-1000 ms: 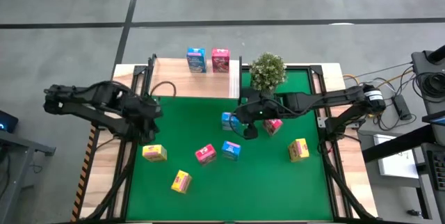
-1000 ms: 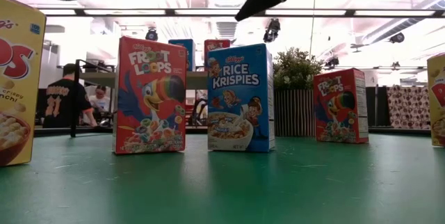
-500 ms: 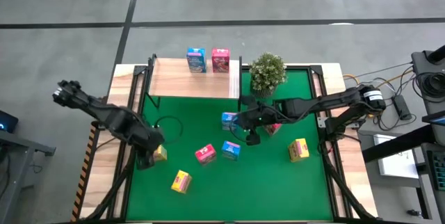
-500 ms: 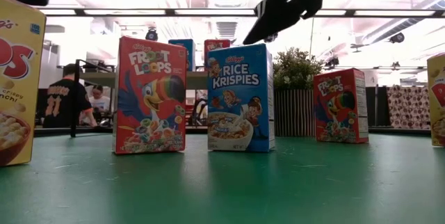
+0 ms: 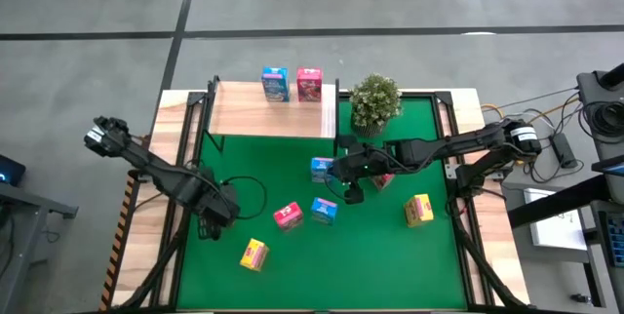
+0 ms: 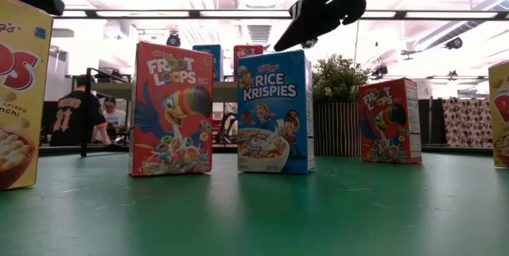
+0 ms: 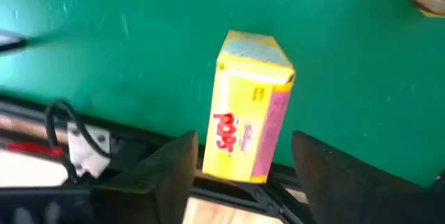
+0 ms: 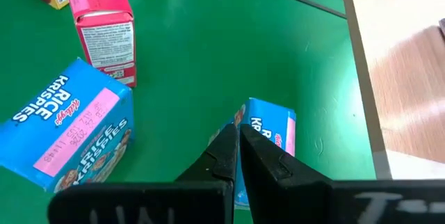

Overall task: Stack cereal on shelf
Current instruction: Put the top left yellow cereal box on the shelf

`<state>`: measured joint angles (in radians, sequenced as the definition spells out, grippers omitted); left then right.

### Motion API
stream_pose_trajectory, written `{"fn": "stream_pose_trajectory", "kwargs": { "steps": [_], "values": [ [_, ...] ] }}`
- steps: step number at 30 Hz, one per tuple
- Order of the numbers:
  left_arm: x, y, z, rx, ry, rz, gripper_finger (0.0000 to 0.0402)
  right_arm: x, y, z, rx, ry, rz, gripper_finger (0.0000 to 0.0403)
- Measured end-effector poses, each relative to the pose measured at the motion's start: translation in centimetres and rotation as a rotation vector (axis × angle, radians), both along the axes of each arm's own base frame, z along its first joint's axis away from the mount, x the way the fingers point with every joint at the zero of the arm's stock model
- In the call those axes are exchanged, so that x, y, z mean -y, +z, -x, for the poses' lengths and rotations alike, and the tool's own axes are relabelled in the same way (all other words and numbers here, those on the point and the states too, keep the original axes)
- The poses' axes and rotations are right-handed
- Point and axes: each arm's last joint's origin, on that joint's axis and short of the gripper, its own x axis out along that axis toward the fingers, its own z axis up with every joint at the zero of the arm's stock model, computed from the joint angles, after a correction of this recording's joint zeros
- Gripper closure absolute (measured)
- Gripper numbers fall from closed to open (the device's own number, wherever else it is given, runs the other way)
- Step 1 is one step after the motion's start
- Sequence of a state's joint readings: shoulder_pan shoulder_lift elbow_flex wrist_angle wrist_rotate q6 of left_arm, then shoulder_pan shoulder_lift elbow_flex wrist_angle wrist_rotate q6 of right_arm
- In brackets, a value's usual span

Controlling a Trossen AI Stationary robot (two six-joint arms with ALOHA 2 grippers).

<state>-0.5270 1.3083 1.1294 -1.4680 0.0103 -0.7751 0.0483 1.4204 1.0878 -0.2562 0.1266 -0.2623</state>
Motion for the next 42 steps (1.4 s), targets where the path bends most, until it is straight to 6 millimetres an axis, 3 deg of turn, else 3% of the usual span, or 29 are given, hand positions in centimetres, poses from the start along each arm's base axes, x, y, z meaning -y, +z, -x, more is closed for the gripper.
{"fn": "stream_pose_trajectory", "kwargs": {
  "steps": [4,9,23,42],
  "values": [
    [-0.2,0.3,0.2,0.030,-0.025,-0.006,0.0150,0.0,-0.1,0.0,-0.002,0.000,0.000,0.0394],
    [-0.3,0.5,0.4,0.061,-0.014,0.004,0.0143,0.0,-0.1,0.0,-0.005,0.000,0.000,0.0394],
    [-0.6,-2.7,1.2,0.064,-0.011,0.013,0.0143,0.0,-0.2,0.1,-0.012,0.000,0.000,0.0394],
    [-0.3,-3.0,0.8,0.056,-0.032,0.043,0.0235,0.0,-0.2,0.1,-0.013,0.000,0.000,0.0394]
  ]
}}
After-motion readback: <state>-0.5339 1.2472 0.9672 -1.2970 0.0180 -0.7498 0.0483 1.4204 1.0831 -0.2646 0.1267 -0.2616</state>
